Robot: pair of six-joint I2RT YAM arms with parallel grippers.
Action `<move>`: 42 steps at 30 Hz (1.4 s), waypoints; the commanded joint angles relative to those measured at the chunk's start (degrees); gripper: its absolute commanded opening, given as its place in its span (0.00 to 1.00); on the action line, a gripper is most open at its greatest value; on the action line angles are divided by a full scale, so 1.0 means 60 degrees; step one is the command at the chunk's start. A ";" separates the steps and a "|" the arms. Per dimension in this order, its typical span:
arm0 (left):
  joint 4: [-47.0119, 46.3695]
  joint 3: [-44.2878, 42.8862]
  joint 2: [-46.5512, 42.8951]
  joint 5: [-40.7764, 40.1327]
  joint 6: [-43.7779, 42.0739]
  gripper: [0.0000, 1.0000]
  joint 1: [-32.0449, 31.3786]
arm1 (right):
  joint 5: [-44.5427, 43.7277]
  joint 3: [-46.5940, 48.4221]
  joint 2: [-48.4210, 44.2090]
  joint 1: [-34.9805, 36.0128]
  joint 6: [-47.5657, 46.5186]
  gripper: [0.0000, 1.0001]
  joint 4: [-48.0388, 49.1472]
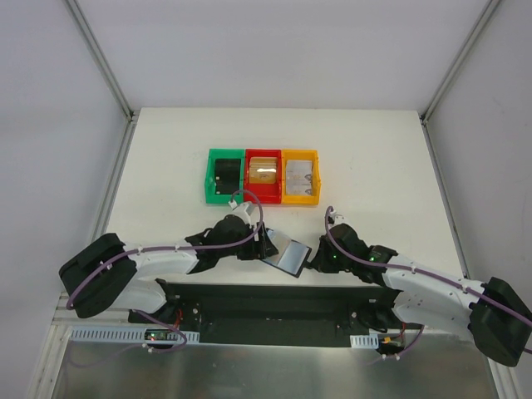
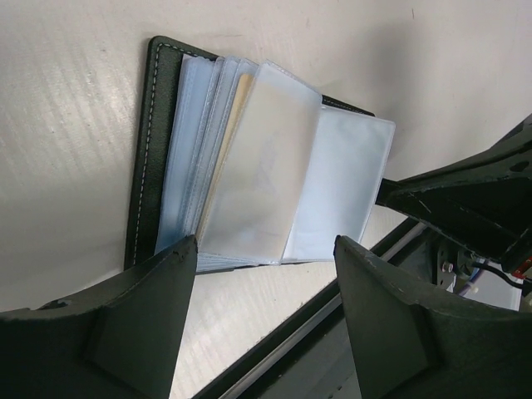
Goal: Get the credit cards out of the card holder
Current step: Remove the credit card from the card holder.
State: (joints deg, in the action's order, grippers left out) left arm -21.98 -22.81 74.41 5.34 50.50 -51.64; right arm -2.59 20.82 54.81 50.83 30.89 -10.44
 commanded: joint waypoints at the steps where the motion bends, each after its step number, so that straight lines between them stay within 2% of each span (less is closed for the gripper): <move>1: -0.0233 -0.0300 0.0327 0.0485 -0.0140 0.66 0.0037 | -0.0066 0.0148 0.0050 0.0054 -0.0037 0.00 0.0113; 14: -0.1390 -0.0373 0.0811 0.1468 -0.0316 0.65 -0.0109 | -0.0110 0.0090 -0.0023 0.0054 0.0007 0.00 0.0099; 27: -0.0849 -0.0065 -0.0449 0.0618 -0.0579 0.65 -0.0095 | -0.0535 0.0060 -0.0681 0.0040 -0.0212 0.00 -0.0560; 33: -0.1039 -0.0548 0.0282 0.1130 -0.0712 0.65 -0.0124 | -0.0667 0.0075 -0.0931 0.0054 -0.0256 0.02 -0.0882; 38: -0.1493 -0.1119 0.1102 0.1979 -0.0784 0.64 -0.0124 | -0.0711 0.0031 -0.1107 0.0054 -0.0227 0.09 -0.0985; 42: -0.1815 -0.1501 0.1587 0.2668 -0.0887 0.63 -0.0256 | -0.0769 0.0002 -0.1166 0.0054 -0.0213 0.11 -0.1014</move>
State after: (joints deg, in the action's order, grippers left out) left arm -28.64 -28.51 82.13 16.03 47.00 -51.94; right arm -5.78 20.82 48.90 50.85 29.76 -15.22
